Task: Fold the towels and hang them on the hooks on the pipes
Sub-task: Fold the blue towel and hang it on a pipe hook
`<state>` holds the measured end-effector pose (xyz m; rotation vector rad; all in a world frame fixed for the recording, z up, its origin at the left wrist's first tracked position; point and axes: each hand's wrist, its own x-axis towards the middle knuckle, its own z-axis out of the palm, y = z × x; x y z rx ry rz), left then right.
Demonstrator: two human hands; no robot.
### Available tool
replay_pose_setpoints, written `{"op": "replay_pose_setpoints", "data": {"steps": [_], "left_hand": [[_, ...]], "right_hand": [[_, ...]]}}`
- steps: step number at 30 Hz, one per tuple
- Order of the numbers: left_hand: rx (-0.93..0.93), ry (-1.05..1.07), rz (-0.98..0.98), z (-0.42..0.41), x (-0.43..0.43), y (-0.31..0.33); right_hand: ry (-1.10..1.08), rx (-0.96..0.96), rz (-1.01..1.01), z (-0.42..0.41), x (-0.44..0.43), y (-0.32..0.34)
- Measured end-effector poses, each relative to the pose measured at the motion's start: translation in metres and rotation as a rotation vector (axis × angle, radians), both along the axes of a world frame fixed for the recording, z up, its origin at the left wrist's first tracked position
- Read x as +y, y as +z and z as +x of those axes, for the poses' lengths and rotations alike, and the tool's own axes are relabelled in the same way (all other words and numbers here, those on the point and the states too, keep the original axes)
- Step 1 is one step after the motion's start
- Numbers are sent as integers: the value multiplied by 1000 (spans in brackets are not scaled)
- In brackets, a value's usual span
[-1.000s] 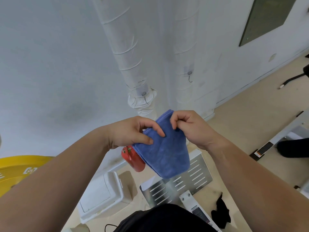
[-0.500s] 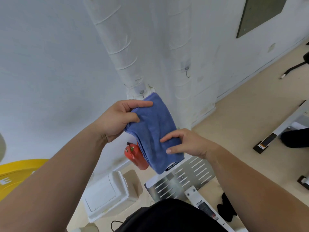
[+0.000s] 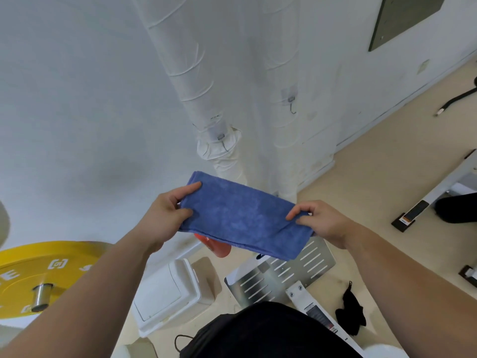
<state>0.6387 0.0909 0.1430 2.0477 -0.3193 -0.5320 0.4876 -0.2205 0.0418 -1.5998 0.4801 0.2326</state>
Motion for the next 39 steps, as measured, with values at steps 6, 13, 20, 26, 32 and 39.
{"op": "replay_pose_setpoints", "data": {"steps": [6,13,20,26,32,39], "left_hand": [[-207,-240,216,-21,0,-13],[-326,-423,103,-57,-30,-26],[-406,-401,-16,-78,-46,-25],[-485,-184,-120,-90,-57,-9],[-215,227,-188,-93,-72,-6],[-86,244,-239,-63,-43,-8]], "right_hand": [[16,80,-62,2,-9,33],[99,-10,-32,22,41,83],[-269,-46,387,36,68,88],[-424,-131,550,42,79,94],[-326,-196,396,48,98,101],[-154,-283,-77,55,107,97]]}}
